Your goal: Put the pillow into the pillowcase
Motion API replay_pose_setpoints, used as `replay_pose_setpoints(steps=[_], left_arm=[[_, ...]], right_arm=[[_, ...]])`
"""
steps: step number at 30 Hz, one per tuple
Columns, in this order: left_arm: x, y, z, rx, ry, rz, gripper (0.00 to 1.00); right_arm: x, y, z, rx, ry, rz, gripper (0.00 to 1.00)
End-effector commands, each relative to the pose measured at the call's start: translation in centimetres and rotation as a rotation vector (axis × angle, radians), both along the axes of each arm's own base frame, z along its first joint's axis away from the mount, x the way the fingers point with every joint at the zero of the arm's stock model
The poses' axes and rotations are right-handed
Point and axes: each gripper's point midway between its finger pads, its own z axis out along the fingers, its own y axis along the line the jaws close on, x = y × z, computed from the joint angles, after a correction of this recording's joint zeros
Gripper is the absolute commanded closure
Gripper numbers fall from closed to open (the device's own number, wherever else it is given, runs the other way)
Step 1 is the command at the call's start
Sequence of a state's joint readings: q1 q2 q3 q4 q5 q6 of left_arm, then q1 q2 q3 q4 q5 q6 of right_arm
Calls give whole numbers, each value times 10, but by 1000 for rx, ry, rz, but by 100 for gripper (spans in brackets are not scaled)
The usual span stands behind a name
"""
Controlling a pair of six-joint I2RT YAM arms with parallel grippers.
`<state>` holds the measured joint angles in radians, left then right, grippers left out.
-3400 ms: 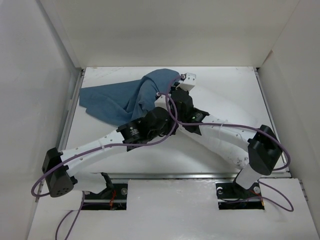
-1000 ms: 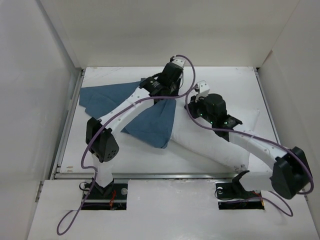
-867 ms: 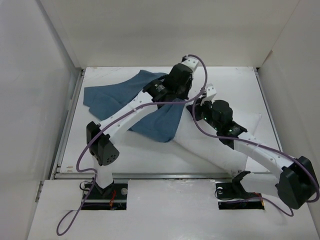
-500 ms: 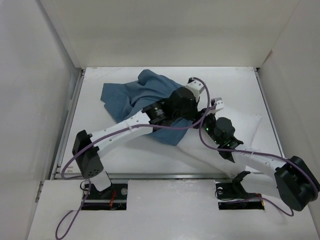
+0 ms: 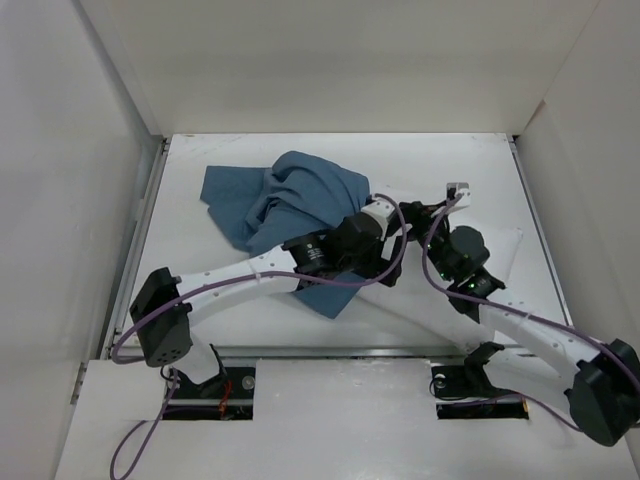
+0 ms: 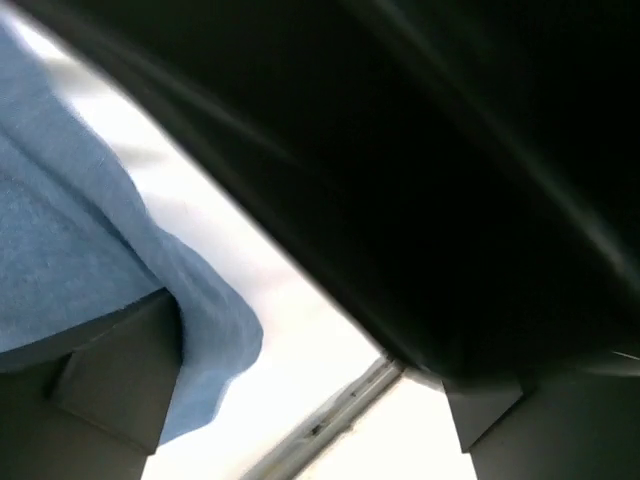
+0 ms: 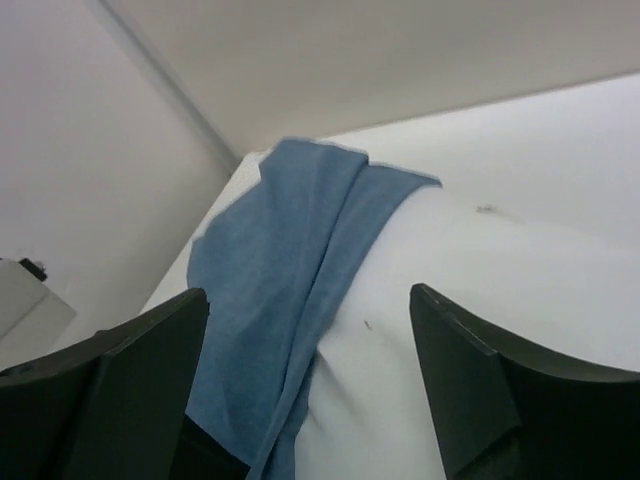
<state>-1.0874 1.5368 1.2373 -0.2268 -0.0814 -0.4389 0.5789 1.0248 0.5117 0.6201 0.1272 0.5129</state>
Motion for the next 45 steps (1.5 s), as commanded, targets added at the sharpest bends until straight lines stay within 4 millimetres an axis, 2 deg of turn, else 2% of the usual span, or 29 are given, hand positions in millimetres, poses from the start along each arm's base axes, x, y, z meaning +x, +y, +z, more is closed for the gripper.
replay_pose_setpoints(steps=[1,2,4,5,7,8,11,12,13,15,17,19,20,22,23,26,28,30,32,33,34,36,37,38,39,40,41,43,45], left_arm=[[16,7,70,-62,-109,76,0],[24,17,72,-29,-120,108,0],[35,28,93,-39,-154,181,0],[39,35,97,-35,-164,205,0],[45,45,105,-41,-189,245,0],[49,47,105,-40,-189,256,0],[64,64,115,-50,-193,333,0],[67,67,115,-55,-189,350,0],[73,77,110,-41,-168,387,0],[79,85,100,-25,-152,415,0],[81,93,76,-5,-95,444,0],[77,98,61,8,-57,452,0],[79,108,42,39,-33,466,0],[77,112,31,35,5,474,0],[81,117,25,36,16,486,0],[77,117,4,9,78,462,0],[87,109,-7,-41,110,426,0],[103,110,-28,-21,132,433,0],[122,105,-28,-28,137,430,0],[134,102,-44,-2,154,426,0],[159,101,-29,-21,107,432,0],[186,95,-25,-29,92,419,0],[203,98,-46,2,127,424,0],[226,90,-19,-32,84,415,2],[240,91,-15,-28,74,422,2],[253,90,-30,-3,88,426,2],[267,85,-7,-37,64,424,2],[275,85,-5,-30,62,406,4],[268,87,-8,-16,74,390,4]], right_arm=[[-1,-17,29,-50,0,-66,12],[0,-28,33,-53,10,-110,2],[5,-44,22,-135,58,-186,1],[5,-45,33,-152,44,-188,1],[10,-48,21,-263,83,-186,1],[16,-51,33,-278,76,-207,1],[40,-70,14,-359,172,-291,1],[49,-72,27,-352,169,-302,1],[59,-73,8,-392,233,-298,1],[76,-80,15,-383,256,-272,1],[89,-80,-8,-432,319,-214,1],[103,-91,-8,-431,336,-214,1],[112,-92,-25,-468,365,-197,1],[123,-92,-33,-478,386,-143,1],[127,-84,-56,-505,432,-86,1],[130,-71,-82,-506,505,53,1],[127,-61,-111,-502,580,124,3],[117,-52,-127,-470,621,213,3],[100,-34,-135,-404,642,334,3],[86,-25,-146,-392,663,388,3],[82,-17,-143,-367,653,412,1],[65,3,-143,-366,657,472,1],[61,13,-137,-374,633,495,1],[54,25,-137,-367,642,517,1],[43,48,-131,-400,614,554,1],[39,63,-123,-403,595,573,1],[33,77,-123,-410,598,591,1],[18,108,-114,-451,565,619,1],[9,117,-120,-474,595,605,1]])
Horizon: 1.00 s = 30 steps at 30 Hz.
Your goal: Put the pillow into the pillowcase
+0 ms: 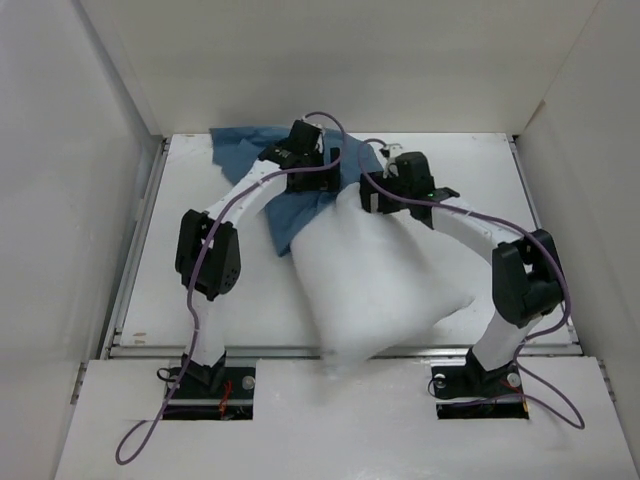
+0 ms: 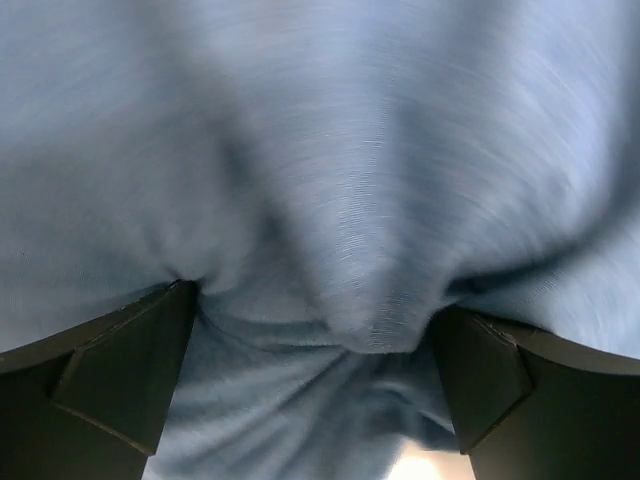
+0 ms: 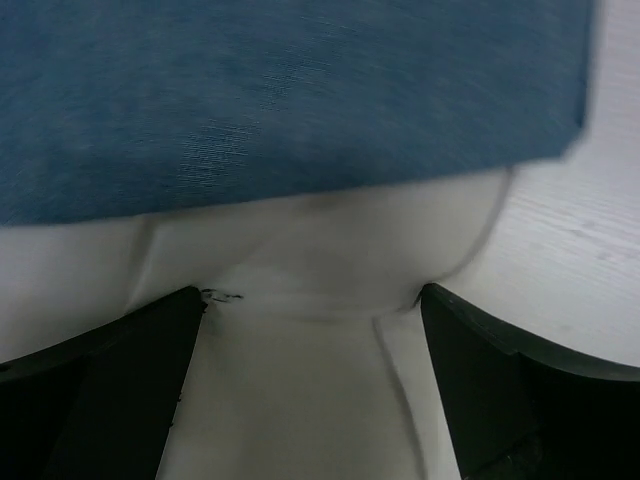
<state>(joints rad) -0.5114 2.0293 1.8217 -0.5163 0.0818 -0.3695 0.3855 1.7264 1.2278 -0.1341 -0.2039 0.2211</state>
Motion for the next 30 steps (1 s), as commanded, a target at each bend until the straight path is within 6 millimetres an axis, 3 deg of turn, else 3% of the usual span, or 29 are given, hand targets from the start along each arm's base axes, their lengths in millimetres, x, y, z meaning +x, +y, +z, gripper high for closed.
replay_pose_setpoints(steps=[1,5,6,7,9,14,15,16,17,19,20,21,23,24,26,27,29,30], left_arm=[[28,-20,26,-86,-145,-13,4],[13,2,37,-53,-181,34,4],[6,8,57,-63,-217,45,4],[1,18,53,-39,-221,69,2],[-9,30,66,-33,-248,91,1],[-41,75,120,56,-388,228,1],[-49,78,124,74,-400,238,1],[-62,74,142,58,-436,231,1],[-72,74,138,70,-429,219,1],[-91,67,138,71,-430,182,1],[-110,54,140,56,-435,129,1],[-122,49,128,68,-418,94,1],[-142,31,117,72,-408,21,1],[-162,13,110,64,-404,-51,1],[-174,-5,97,92,-393,-102,1],[-183,-19,74,160,-360,-148,1],[-175,-22,69,255,-378,-79,1],[-169,-26,43,347,-347,-63,1]], right_arm=[[-105,109,15,108,149,336,1],[-118,111,29,108,118,307,1],[-119,105,32,102,116,279,1],[-118,98,31,76,118,249,1],[-108,78,32,4,83,143,1],[-111,21,58,-68,16,-38,0],[-107,8,64,-57,3,-70,0],[-113,-2,58,-59,21,-92,0],[-116,-15,71,-30,0,-135,0],[-115,-41,69,-27,-7,-214,0],[-118,-53,77,-12,-25,-248,0],[-118,-63,78,-4,-30,-284,0],[-115,-86,72,-7,-23,-358,0],[-115,-93,70,-7,-23,-377,0],[-114,-104,64,-9,0,-403,0],[-115,-104,56,-20,17,-403,0],[-115,-102,51,-8,34,-390,0],[-115,-101,48,-2,37,-381,0]])
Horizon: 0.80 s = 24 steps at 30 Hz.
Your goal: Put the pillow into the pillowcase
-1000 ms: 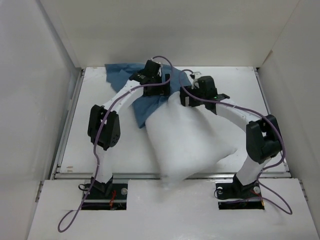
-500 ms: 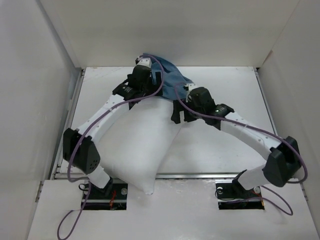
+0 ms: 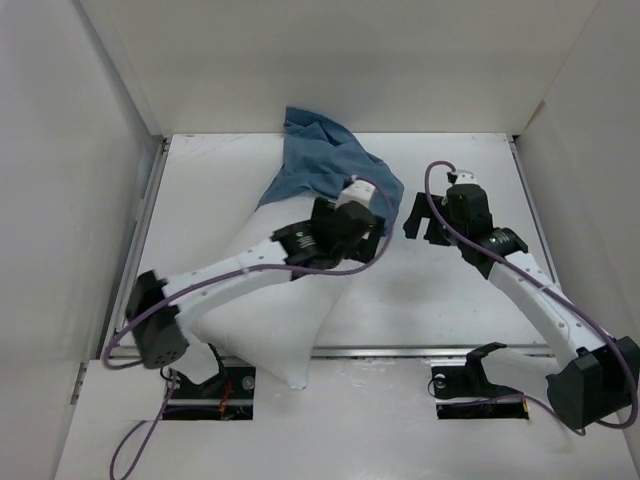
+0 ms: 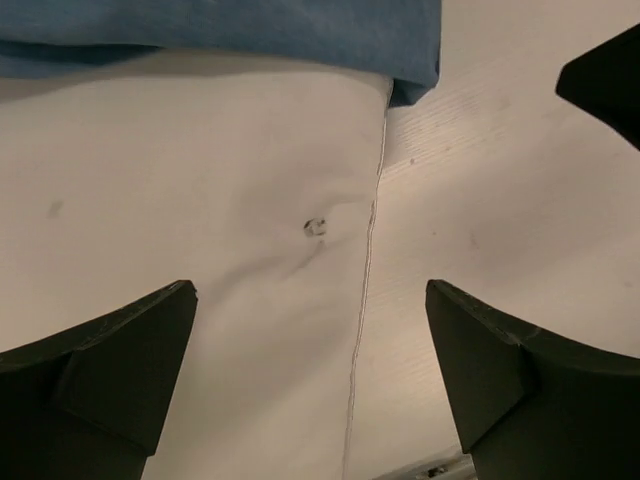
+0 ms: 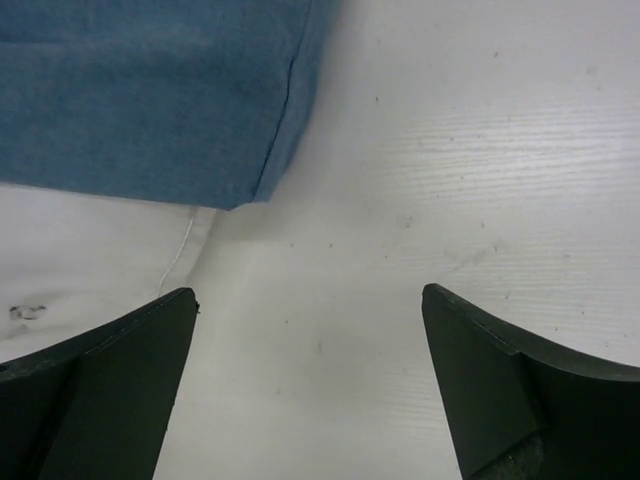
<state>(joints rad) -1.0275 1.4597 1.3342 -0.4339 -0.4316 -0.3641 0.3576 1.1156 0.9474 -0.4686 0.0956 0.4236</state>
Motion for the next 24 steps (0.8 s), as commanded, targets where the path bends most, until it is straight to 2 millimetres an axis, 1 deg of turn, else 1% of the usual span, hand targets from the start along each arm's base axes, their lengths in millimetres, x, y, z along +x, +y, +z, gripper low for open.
replay_pose_setpoints(steps=[1,2,3,4,6,7,8,9,10,11,12,13,14,15,16,17,18,19,20,21,22,23,24], left_arm=[[17,5,-35,207,5,151,1],[23,8,-41,253,-8,191,1],[27,7,-51,295,-5,200,1],[31,3,-70,353,16,211,1],[39,5,-89,392,42,235,1],[43,9,-97,414,51,255,1],[49,15,-114,446,74,279,1],[51,12,-118,442,79,287,1],[56,18,-124,462,80,306,1],[58,24,-137,491,100,322,3],[63,25,-138,496,96,336,12],[63,22,-141,487,105,337,42],[67,27,-145,496,113,350,60],[70,27,-151,493,124,353,87],[72,29,-149,493,110,369,100],[73,27,-149,484,106,370,100],[74,25,-141,469,93,363,100],[76,23,-135,454,82,359,100],[78,22,-128,439,69,352,100],[80,20,-113,408,48,346,100],[81,19,-105,393,35,342,100],[81,16,-98,370,31,331,100],[82,12,-88,339,26,326,100]], right_arm=[[-4,5,-12,27,30,17,0],[-2,8,-9,38,19,27,0],[-5,11,-13,49,28,44,0],[-4,10,-16,57,28,45,0],[-4,13,-17,67,27,57,0],[-6,15,-22,64,33,79,0],[-5,18,-22,78,20,93,0],[-8,22,-23,86,15,125,0],[-8,23,-25,82,9,141,0],[-6,24,-23,85,-3,141,0],[-4,24,-24,81,-16,147,0],[-3,24,-22,76,-27,153,0],[1,23,-24,70,-31,143,0],[4,25,-27,71,-35,143,0],[7,25,-28,64,-43,149,0],[11,25,-27,61,-53,142,0],[15,26,-30,54,-57,148,0],[24,29,-24,55,-102,155,0],[28,33,-22,54,-124,169,0],[32,38,-19,53,-147,184,0],[44,41,-11,39,-205,201,0],[45,49,-13,31,-215,235,0],[49,58,-8,26,-240,260,0]])
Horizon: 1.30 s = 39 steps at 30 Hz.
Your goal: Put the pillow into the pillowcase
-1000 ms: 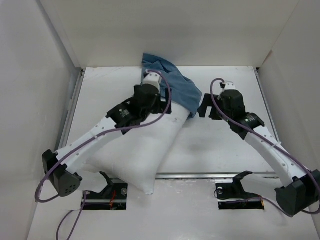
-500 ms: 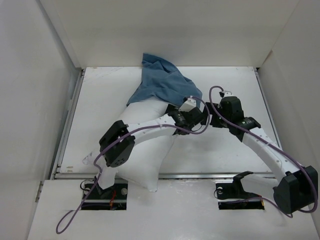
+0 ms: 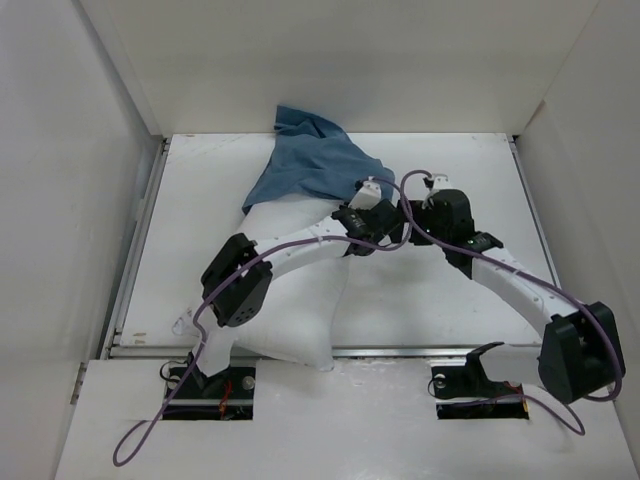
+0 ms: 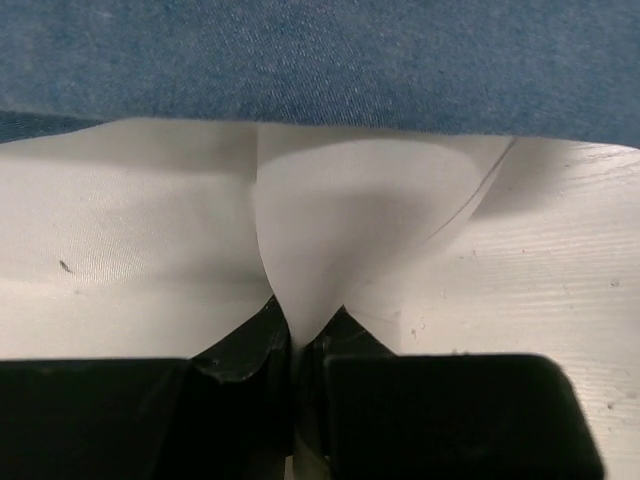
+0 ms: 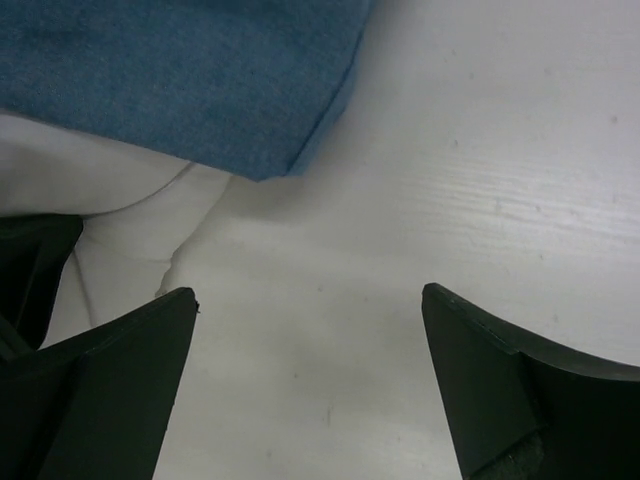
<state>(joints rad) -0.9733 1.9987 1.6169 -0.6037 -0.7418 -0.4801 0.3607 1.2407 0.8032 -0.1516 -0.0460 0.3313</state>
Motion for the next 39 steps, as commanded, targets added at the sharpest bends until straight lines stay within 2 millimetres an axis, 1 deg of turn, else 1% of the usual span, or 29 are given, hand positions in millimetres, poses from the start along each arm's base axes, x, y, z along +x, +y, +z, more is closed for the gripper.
replay_pose_setpoints(steps=[1,3,4,5,7,9,12,14,15,18,19,20,21,23,24,25,26,27,28,29,30,31,32,33,34,35,36,38,39], left_arm=[[6,7,37,-72,-33,-3,100],[6,4,54,-105,-51,-26,100],[7,2,58,-118,-56,-38,100],[8,0,62,-126,-63,-38,100],[6,-1,68,-143,-66,-43,100],[6,0,73,-145,-71,-49,100],[5,2,69,-137,-66,-49,100],[5,2,69,-137,-66,-49,100],[6,0,73,-146,-72,-49,100],[7,-1,77,-154,-79,-49,100],[11,0,81,-163,-86,-40,100],[11,0,81,-163,-86,-40,100],[11,0,81,-163,-86,-40,100],[19,5,87,-176,-105,-27,100],[20,4,91,-185,-111,-27,100],[25,6,93,-193,-120,-15,100],[32,5,104,-223,-145,-7,100],[37,7,110,-248,-151,10,100],[40,4,117,-268,-168,10,100],[44,5,122,-284,-173,15,100],[49,-1,139,-333,-205,22,100],[50,-5,145,-356,-213,14,100],[52,-8,150,-386,-228,22,100],[55,-12,161,-424,-252,26,100],[55,-13,161,-432,-253,31,100],[57,-17,169,-459,-264,21,100],[59,-21,166,-474,-265,30,100],[60,-26,164,-497,-257,34,100],[62,-30,160,-506,-247,35,100]], right_arm=[[33,32,43,12,-226,105,0],[50,43,29,-36,-230,135,3],[52,49,39,-39,-261,154,3],[60,50,24,-70,-234,150,4],[79,46,27,-99,-249,89,5],[93,47,18,-85,-247,44,14],[108,56,28,-33,-279,24,37],[114,62,33,-15,-300,37,44],[119,65,31,-13,-305,37,55],[127,70,30,4,-304,62,68],[128,76,26,11,-295,84,75],[128,79,28,22,-302,99,91],[125,84,28,37,-298,129,100],[112,91,33,68,-296,191,100],[96,102,37,106,-280,258,100],[76,107,30,117,-251,306,100],[54,110,54,150,-272,347,100],[33,115,60,166,-265,397,100],[-5,133,62,210,-226,511,100],[-34,136,97,248,-286,576,100],[-59,140,106,271,-263,629,100],[-92,151,118,315,-259,717,100],[-110,151,128,345,-266,751,100],[-129,145,156,394,-336,780,100],[-139,143,164,440,-334,787,100],[-145,141,160,455,-325,793,100],[-148,139,160,467,-318,788,100],[-146,139,156,470,-318,771,100],[-145,140,148,471,-289,765,100]])
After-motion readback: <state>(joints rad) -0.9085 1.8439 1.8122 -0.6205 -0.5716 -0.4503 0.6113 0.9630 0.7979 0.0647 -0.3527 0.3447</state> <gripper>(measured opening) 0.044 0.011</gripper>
